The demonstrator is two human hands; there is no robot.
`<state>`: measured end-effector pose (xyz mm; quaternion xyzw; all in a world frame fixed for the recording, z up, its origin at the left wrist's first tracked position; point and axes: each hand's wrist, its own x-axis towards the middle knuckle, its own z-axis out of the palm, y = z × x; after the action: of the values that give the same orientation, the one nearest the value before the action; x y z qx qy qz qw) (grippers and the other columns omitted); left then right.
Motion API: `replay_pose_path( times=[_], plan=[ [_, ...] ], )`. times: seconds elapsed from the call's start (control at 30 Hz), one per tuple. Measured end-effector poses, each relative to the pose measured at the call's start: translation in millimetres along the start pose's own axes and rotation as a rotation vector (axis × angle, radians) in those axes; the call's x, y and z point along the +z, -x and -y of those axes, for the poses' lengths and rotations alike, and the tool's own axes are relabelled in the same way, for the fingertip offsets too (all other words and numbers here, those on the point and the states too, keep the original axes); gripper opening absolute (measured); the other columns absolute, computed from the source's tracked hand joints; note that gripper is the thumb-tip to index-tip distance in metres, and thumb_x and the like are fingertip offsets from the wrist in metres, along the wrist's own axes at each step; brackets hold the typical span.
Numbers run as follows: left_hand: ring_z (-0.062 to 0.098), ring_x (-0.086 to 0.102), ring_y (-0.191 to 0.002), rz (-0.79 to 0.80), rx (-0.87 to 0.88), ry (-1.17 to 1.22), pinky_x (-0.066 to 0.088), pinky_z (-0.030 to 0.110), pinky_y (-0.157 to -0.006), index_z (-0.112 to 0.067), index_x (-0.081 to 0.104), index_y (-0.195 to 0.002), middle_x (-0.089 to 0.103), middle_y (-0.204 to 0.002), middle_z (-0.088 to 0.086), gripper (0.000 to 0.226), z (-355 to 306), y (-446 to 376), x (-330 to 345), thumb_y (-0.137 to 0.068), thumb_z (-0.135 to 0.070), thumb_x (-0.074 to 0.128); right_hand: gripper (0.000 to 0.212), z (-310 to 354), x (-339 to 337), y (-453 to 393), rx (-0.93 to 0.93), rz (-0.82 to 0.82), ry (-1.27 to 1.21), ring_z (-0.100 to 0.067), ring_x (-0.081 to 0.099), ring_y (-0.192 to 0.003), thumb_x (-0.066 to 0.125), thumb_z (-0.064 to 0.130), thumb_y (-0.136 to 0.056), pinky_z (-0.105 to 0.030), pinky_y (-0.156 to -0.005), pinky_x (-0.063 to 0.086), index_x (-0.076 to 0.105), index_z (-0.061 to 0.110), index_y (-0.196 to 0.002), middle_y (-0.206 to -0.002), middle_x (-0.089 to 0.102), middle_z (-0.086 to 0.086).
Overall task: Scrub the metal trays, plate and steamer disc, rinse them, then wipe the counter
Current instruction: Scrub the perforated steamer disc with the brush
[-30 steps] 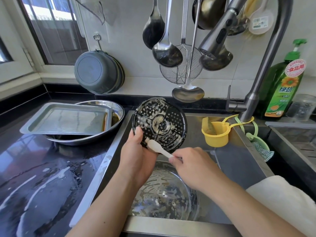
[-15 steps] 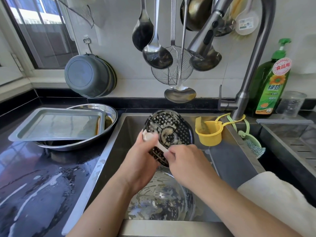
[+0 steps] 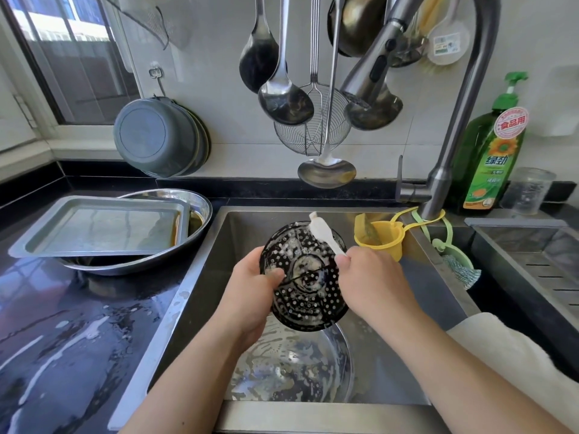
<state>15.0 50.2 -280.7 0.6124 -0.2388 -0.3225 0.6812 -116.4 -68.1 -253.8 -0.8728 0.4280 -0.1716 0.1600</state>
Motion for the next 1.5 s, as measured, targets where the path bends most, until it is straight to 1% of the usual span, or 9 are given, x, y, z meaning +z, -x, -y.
replay_pose_path(
  times=[0.27,0.37,0.47,0.73,1.03,1.17,1.23,1.37,1.5],
  plan=[
    [0.022,0.075,-0.097,0.025,0.053,-0.143,0.060,0.036,-0.078,-0.013,0.070,-0.112,0.078,-0.099,0.007,0.032,0,4,1,-0.101,0.008,0.047,0.036,14,6,10,-0.108,0.062,-0.033,-0.016,0.050,-0.063,0.042,0.039,-0.106,-0.031,-0.048,0.030,0.052,0.020,-0.077,-0.074,0.056,-0.001],
    [0.008,0.064,-0.074,0.007,0.112,-0.223,0.054,0.022,-0.066,-0.010,0.067,-0.089,0.072,-0.077,-0.002,0.027,0,5,-1,-0.098,0.009,0.049,0.037,23,14,20,-0.219,0.168,-0.065,-0.019,0.054,-0.062,0.048,0.038,-0.104,-0.033,-0.049,0.032,0.056,0.019,-0.074,-0.070,0.057,0.000],
    [0.012,0.050,-0.069,-0.047,0.114,-0.216,0.044,0.026,-0.065,-0.010,0.057,-0.075,0.059,-0.066,-0.004,0.030,2,2,-2,-0.093,0.012,0.050,0.040,23,18,19,-0.229,0.201,-0.065,-0.024,0.055,-0.067,0.049,0.041,-0.103,-0.036,-0.053,0.034,0.053,0.017,-0.071,-0.071,0.056,-0.001],
    [0.030,0.075,-0.097,-0.067,0.050,-0.097,0.062,0.047,-0.086,-0.009,0.072,-0.108,0.078,-0.098,0.012,0.031,0,0,-2,-0.098,0.012,0.052,0.042,5,9,1,-0.048,0.072,-0.032,-0.029,0.056,-0.075,0.042,0.039,-0.106,-0.037,-0.059,0.040,0.043,0.021,-0.068,-0.076,0.056,-0.006],
    [0.028,0.056,-0.085,-0.030,0.065,-0.068,0.049,0.051,-0.081,0.010,0.057,-0.094,0.062,-0.084,0.024,0.013,2,-2,-5,-0.089,0.019,0.049,0.039,22,19,16,-0.228,0.222,-0.041,-0.022,0.053,-0.066,0.049,0.042,-0.103,-0.032,-0.049,0.029,0.052,0.020,-0.070,-0.072,0.056,-0.001],
    [0.019,0.066,-0.070,0.037,0.004,0.117,0.053,0.027,-0.064,0.002,0.067,-0.100,0.069,-0.075,0.008,0.053,-4,3,-1,-0.077,0.032,0.030,0.039,20,19,17,-0.230,0.265,-0.017,-0.019,0.053,-0.064,0.050,0.042,-0.102,-0.033,-0.049,0.030,0.059,0.016,-0.073,-0.073,0.056,-0.001],
    [0.024,0.072,-0.080,0.047,-0.015,0.173,0.057,0.032,-0.067,-0.001,0.068,-0.116,0.074,-0.088,0.016,0.065,-6,2,-2,-0.073,0.029,0.028,0.041,21,17,19,-0.241,0.271,-0.001,-0.020,0.053,-0.063,0.052,0.041,-0.102,-0.033,-0.048,0.030,0.062,0.013,-0.074,-0.071,0.056,-0.002],
    [0.037,0.072,-0.098,-0.018,-0.059,0.262,0.057,0.048,-0.086,0.000,0.068,-0.122,0.073,-0.111,0.027,0.046,-8,2,0,-0.086,0.012,0.042,0.041,25,11,21,-0.243,0.295,0.037,-0.023,0.053,-0.065,0.053,0.042,-0.100,-0.033,-0.051,0.033,0.059,0.014,-0.072,-0.071,0.054,-0.003],
    [0.037,0.075,-0.089,-0.186,-0.112,0.259,0.060,0.045,-0.077,0.004,0.071,-0.111,0.075,-0.105,0.028,0.033,-1,-3,-8,-0.100,0.009,0.041,0.045,31,8,31,-0.297,0.358,0.114,-0.032,0.051,-0.073,0.054,0.040,-0.100,-0.036,-0.060,0.037,0.043,0.017,-0.063,-0.069,0.046,-0.001]
  ],
)
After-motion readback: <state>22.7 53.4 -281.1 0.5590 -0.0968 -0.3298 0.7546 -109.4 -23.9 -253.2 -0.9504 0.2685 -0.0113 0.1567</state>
